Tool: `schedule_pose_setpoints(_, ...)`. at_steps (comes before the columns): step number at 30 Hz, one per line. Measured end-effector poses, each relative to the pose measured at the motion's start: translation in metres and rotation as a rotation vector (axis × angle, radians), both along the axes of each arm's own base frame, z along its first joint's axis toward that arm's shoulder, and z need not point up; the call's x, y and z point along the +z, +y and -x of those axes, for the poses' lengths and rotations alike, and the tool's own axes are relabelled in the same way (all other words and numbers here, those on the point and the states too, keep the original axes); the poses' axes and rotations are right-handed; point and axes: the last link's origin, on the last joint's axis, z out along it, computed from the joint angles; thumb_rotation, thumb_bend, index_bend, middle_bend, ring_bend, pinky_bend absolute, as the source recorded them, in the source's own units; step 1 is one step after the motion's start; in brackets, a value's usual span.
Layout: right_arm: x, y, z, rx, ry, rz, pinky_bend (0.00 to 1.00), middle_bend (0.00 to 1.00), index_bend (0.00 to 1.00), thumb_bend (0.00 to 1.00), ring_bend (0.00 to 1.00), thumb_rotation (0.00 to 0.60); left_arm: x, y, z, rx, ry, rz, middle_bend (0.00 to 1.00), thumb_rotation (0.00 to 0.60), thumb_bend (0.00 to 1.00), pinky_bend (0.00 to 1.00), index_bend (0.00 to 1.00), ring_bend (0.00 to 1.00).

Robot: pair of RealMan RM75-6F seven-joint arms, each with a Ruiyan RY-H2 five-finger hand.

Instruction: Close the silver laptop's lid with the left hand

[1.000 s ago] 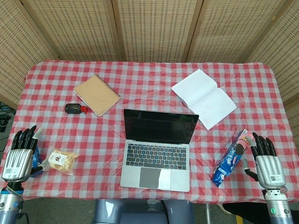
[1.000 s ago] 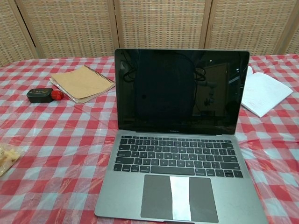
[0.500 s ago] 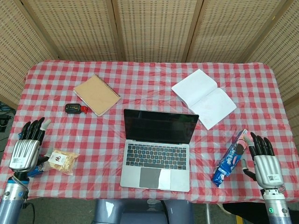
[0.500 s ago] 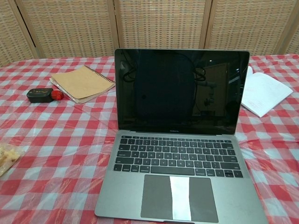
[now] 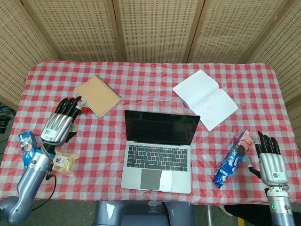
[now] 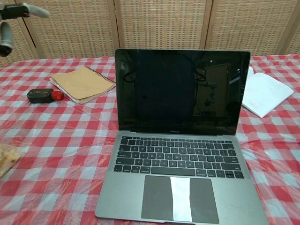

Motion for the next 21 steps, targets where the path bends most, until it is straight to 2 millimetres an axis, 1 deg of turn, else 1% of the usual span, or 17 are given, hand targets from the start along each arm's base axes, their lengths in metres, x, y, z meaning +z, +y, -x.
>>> schedule_pose_setpoints(5,0.001,-0.004,0.003,-0.012,0.003,0.006,0.00,0.00,0.00,0.70,0.00,0.600,-0.009,0.025,-0.032,-0.043,-0.013,0.047,0.00,0.600,1.00,0.12,0.14,0.00)
schedule_pose_setpoints(8,0.001,-0.006,0.006,-0.024,0.005,0.005,0.00,0.00,0.00,0.72,0.00,0.600,-0.015,0.039,-0.049,-0.058,-0.024,0.082,0.00,0.600,1.00,0.15,0.17,0.02)
schedule_pose_setpoints(14,-0.001,-0.010,0.013,-0.051,0.003,-0.004,0.00,0.00,0.00,0.72,0.00,0.600,-0.029,0.063,-0.086,-0.095,-0.025,0.142,0.00,0.600,1.00,0.17,0.19,0.03)
schedule_pose_setpoints(21,0.002,-0.011,0.014,-0.056,-0.004,0.005,0.00,0.00,0.00,0.72,0.00,0.600,-0.049,0.081,-0.125,-0.125,-0.027,0.198,0.00,0.600,1.00,0.18,0.19,0.03)
